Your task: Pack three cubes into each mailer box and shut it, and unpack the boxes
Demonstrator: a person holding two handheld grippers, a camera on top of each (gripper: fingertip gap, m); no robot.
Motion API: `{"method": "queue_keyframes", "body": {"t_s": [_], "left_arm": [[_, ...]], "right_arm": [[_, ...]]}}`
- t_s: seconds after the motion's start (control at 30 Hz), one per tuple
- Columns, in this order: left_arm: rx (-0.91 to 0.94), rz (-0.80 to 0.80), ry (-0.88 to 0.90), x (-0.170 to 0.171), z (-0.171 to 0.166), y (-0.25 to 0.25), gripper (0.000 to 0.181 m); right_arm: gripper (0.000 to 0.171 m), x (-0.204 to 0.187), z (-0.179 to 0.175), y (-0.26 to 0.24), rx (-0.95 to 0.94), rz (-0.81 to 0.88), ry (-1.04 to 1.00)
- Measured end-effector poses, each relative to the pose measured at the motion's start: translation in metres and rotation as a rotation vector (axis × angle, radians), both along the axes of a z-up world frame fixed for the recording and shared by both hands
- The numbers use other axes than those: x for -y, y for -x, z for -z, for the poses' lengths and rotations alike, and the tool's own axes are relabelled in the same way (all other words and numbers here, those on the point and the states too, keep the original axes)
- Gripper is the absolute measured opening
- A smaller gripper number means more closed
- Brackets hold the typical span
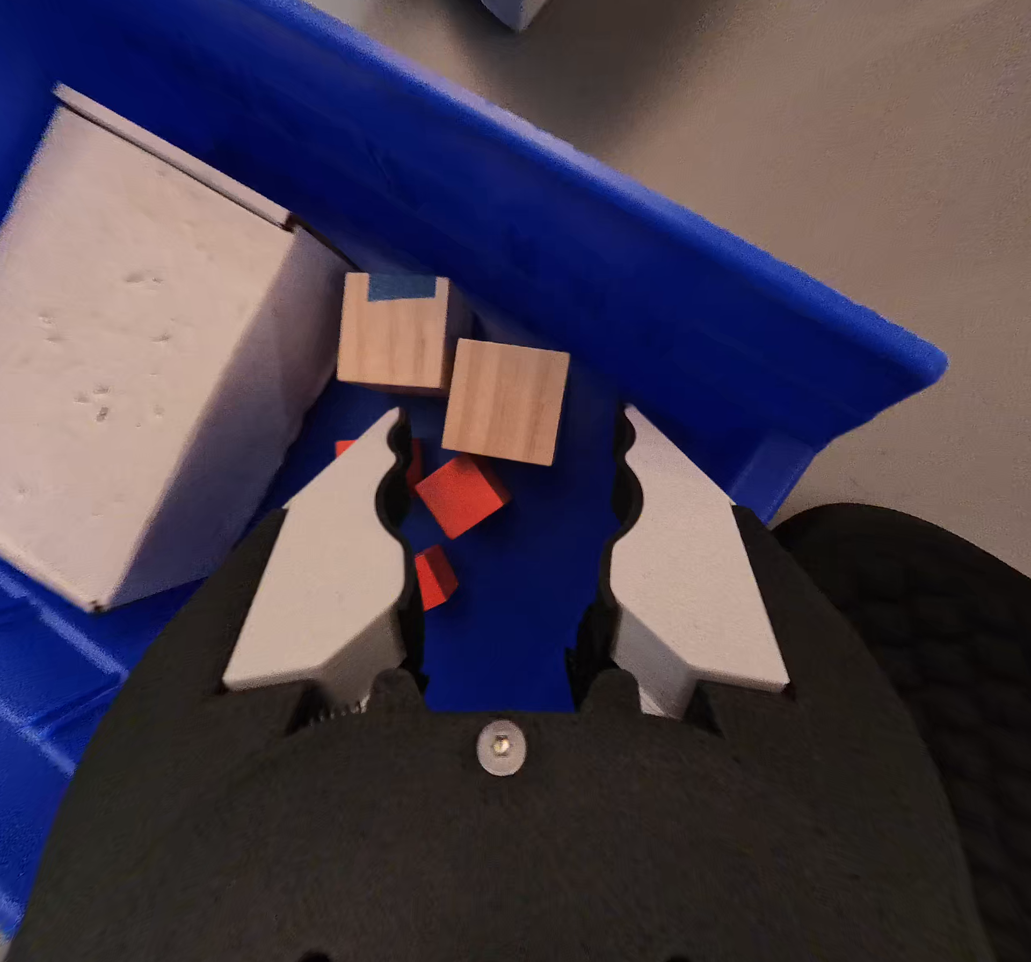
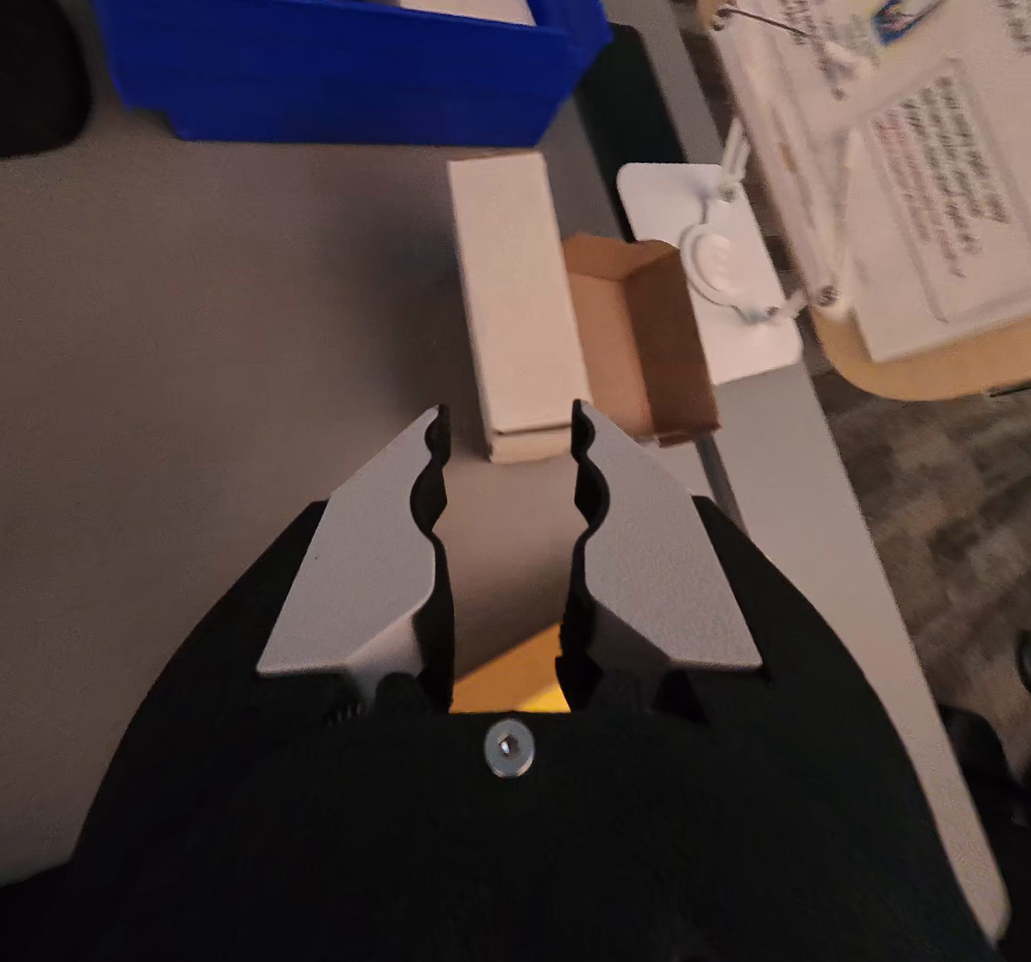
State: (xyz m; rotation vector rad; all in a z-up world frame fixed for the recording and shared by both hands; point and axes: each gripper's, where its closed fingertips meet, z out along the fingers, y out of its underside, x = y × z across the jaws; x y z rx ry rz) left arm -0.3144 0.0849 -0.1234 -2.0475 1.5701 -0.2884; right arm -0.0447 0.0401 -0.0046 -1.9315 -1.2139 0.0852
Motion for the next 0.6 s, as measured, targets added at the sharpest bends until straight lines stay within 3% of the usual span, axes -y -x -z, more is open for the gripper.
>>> {"method": "queue_keyframes", "body": {"t_s": [0.13, 0.23, 0.37, 0.47, 0.6], "left_arm": [[0.006, -0.009, 0.029, 0.000, 0.011, 0.001, 0.061], [0.001, -0.009, 0.005, -0.003, 0.015, 0.003, 0.044], [0.017, 0.004, 0.023, 0.003, 0.014, 0.001, 0.044], [0.033, 0.006, -0.005, 0.003, 0.009, 0.000, 0.044], [0.023, -0.009, -0.049, 0.002, -0.002, 0.005, 0.044]], "right_arm": [[0.051, -0.021, 0.021, 0.031, -0.072, 0.026, 0.071], [0.071, -0.042, 0.035, 0.033, -0.065, 0.092, 0.057], [0.078, -0.063, 0.036, 0.030, -0.120, 0.130, -0.017], [0.092, -0.062, 0.047, 0.028, -0.139, 0.148, 0.074], [0.094, -0.062, 0.059, 0.030, -0.083, 0.136, 0.087]]}}
